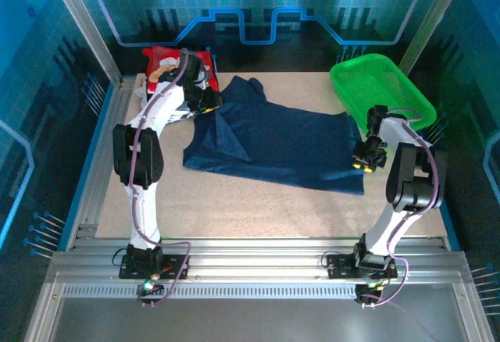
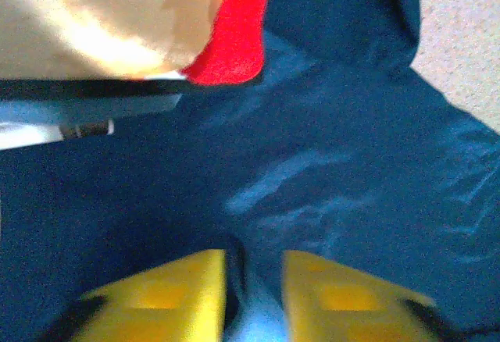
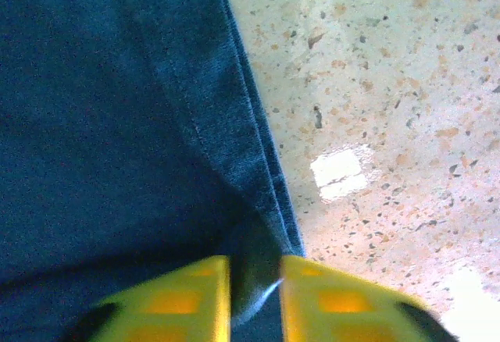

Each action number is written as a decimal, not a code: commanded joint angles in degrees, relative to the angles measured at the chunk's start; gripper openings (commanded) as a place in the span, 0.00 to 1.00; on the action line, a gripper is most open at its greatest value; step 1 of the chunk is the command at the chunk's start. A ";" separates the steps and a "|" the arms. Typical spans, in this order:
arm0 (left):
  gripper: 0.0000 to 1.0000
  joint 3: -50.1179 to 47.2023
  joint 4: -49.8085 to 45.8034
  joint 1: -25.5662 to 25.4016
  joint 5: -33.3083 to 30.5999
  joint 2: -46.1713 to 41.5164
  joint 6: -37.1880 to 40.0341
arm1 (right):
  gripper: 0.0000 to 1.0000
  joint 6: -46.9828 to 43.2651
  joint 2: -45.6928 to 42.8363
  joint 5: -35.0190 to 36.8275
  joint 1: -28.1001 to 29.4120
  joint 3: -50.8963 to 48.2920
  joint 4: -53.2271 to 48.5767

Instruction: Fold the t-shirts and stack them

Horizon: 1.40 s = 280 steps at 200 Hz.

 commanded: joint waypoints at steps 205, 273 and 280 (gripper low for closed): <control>0.65 -57.94 25.48 8.41 10.62 -26.15 -14.88 | 0.72 2.14 -9.56 -11.95 9.96 -6.65 2.10; 0.16 -60.64 20.62 10.01 1.49 -24.86 -15.42 | 0.74 3.11 -3.72 -4.68 9.92 -7.21 1.98; 0.14 -61.46 20.27 10.55 0.74 -25.69 -15.57 | 0.75 3.50 -3.61 -3.36 9.91 -7.59 1.56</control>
